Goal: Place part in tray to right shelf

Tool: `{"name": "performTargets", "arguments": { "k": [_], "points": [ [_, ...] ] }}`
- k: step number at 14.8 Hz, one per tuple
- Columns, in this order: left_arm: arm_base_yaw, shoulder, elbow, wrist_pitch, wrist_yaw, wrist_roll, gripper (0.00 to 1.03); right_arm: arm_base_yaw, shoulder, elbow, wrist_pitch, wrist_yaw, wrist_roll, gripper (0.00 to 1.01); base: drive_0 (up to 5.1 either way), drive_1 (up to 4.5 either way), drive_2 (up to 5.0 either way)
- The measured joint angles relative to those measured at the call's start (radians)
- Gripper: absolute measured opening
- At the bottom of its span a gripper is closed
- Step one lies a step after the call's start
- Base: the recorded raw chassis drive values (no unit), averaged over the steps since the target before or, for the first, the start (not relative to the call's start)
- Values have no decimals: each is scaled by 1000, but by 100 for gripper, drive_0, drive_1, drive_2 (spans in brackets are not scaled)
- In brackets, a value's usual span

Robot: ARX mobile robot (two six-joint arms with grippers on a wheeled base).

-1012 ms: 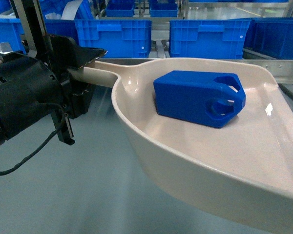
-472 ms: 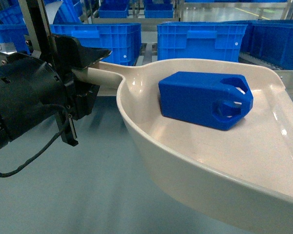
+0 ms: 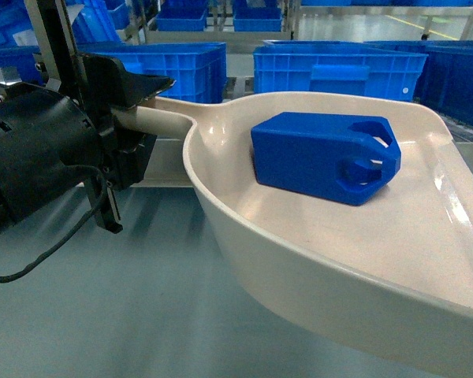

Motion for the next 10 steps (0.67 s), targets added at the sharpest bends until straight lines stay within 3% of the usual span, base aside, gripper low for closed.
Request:
{"name": "performTargets", "arguments": {
  "k": [7,10],
  "points": [
    [1,0,0,-8,0,1,12,0,0,0,-3,0,0,98,10,413,-392],
    [-2,0,0,-3,4,1,12,0,0,0,-2,2,0,98,-246,506,-243]
  ]
}}
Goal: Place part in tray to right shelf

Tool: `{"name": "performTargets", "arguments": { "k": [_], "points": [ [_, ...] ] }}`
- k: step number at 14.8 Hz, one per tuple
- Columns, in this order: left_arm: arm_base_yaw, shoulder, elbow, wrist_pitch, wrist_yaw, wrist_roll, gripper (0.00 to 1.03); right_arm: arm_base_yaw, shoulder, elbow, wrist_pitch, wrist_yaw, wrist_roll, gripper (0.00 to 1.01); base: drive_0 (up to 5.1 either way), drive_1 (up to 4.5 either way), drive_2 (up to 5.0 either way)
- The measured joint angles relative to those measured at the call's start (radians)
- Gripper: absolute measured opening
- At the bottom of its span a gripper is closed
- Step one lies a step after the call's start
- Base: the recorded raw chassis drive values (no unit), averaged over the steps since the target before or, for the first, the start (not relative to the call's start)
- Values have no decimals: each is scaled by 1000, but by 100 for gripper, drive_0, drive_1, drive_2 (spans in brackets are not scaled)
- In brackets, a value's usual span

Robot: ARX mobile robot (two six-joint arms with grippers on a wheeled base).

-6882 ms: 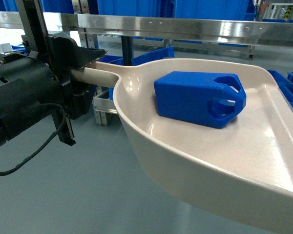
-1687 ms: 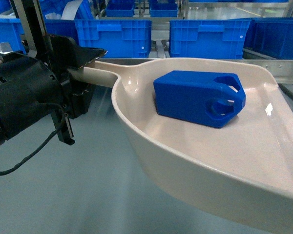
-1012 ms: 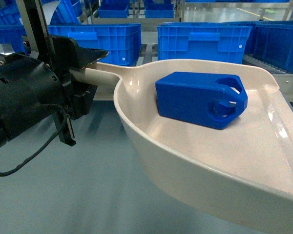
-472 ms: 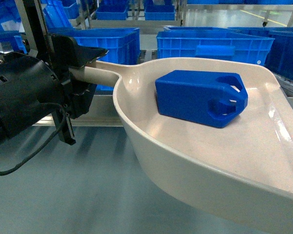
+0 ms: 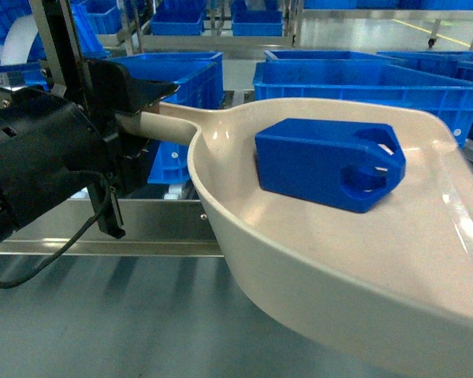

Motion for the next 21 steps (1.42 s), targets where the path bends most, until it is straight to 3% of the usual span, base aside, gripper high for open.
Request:
{"name": "performTargets", "arguments": {
  "k": [7,21],
  "points": [
    [8,0,0,-5,-10,-1,12,1,7,0,-2,-2,0,98,-132,433,-314],
    [6,0,0,-1,-6,0,12,0,5,0,0,-2,0,98,0,0,0]
  ]
}}
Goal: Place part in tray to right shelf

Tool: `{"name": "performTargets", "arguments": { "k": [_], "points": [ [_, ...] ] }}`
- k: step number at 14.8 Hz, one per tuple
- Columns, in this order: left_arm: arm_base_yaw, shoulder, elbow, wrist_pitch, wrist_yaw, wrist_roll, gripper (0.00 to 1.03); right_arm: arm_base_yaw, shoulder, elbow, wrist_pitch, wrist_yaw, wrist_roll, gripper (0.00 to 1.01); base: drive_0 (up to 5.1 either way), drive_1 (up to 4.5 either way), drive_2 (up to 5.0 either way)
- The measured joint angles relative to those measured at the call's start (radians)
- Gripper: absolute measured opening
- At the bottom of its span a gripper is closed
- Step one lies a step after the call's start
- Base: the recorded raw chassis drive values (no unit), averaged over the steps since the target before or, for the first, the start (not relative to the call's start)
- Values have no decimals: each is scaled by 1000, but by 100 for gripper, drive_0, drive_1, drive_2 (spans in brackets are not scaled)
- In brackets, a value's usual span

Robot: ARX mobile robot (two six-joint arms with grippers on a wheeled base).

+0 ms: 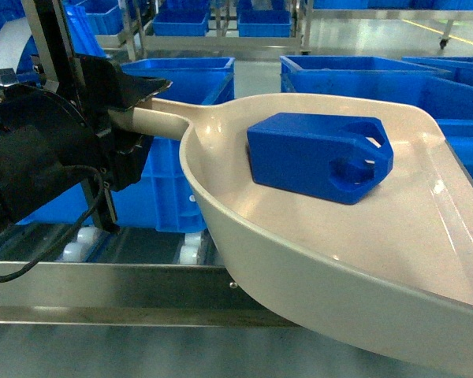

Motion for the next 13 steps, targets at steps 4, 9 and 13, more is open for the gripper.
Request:
{"name": "performTargets", "arguments": {
  "k": [4,9,13],
  "points": [
    [0,0,0,0,0,0,12,0,0,0,0,0,0,98,0,0,0],
    [0,0,0,0,0,0,12,0,0,0,0,0,0,98,0,0,0],
    [0,0,0,0,0,0,12,0,0,0,0,0,0,98,0,0,0]
  ]
}}
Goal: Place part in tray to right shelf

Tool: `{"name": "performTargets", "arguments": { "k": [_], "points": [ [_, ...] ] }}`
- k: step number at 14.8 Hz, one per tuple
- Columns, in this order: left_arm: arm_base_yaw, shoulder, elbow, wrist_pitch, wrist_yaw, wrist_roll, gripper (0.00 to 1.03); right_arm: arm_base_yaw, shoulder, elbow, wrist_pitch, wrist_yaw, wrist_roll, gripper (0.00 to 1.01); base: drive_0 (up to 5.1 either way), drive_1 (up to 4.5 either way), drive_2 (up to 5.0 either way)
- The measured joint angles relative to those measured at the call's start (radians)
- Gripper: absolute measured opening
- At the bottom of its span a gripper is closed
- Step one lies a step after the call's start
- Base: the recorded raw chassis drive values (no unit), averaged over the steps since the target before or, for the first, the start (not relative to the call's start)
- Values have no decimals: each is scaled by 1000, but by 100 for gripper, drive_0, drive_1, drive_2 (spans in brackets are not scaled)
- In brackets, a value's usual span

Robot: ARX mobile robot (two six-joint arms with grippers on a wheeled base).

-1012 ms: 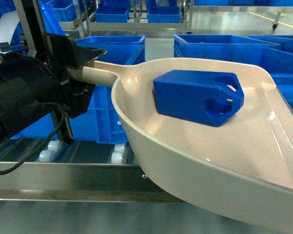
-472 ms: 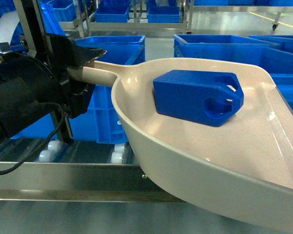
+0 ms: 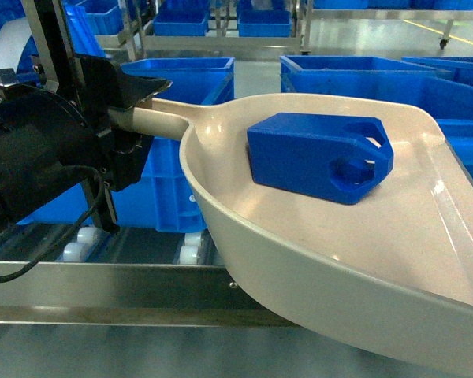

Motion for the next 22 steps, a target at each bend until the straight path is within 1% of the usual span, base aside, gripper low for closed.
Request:
{"name": "performTargets", "arguments": {
  "k": [22],
  "points": [
    [0,0,0,0,0,0,12,0,0,0,0,0,0,98,0,0,0]
  ]
}}
